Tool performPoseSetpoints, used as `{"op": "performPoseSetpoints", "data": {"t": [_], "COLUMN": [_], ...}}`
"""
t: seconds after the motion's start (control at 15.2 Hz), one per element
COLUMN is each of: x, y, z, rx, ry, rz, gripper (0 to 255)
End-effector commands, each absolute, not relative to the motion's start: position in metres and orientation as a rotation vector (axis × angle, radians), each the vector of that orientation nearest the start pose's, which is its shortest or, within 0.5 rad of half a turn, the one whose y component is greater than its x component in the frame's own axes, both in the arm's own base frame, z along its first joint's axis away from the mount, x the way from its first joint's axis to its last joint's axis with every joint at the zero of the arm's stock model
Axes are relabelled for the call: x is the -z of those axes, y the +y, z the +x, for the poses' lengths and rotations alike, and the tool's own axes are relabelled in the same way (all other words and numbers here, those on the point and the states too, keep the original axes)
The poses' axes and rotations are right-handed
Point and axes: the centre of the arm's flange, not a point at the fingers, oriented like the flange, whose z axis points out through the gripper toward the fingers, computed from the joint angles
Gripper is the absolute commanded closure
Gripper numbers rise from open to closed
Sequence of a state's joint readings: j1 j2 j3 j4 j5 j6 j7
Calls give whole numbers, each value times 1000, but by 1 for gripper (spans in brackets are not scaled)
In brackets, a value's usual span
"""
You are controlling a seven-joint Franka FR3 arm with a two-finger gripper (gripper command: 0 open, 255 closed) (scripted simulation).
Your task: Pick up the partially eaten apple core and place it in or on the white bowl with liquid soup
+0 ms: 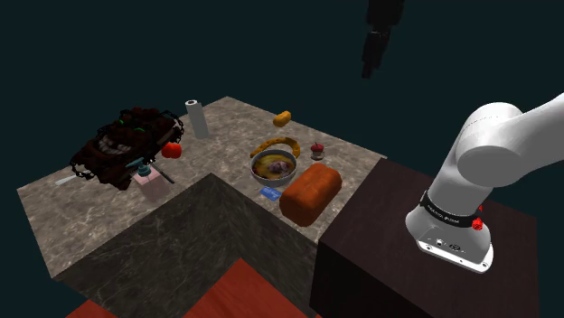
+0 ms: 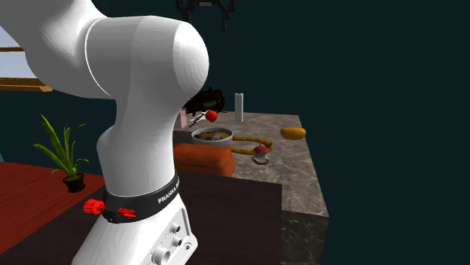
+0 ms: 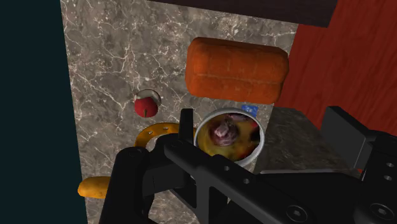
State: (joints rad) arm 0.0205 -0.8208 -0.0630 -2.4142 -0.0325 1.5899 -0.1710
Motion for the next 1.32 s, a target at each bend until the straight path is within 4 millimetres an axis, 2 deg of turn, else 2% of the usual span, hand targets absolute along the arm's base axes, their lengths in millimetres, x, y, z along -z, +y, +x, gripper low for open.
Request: {"op": "performPoseSetpoints", "data": {"t": [0.0,1.25], "x": [-575,-358], "y": [-21,-94], "z": [298,396], "rx": [-5,47], "ry": [-233,-229], "rz": [-3119,-3133], "gripper": [0,0]}}
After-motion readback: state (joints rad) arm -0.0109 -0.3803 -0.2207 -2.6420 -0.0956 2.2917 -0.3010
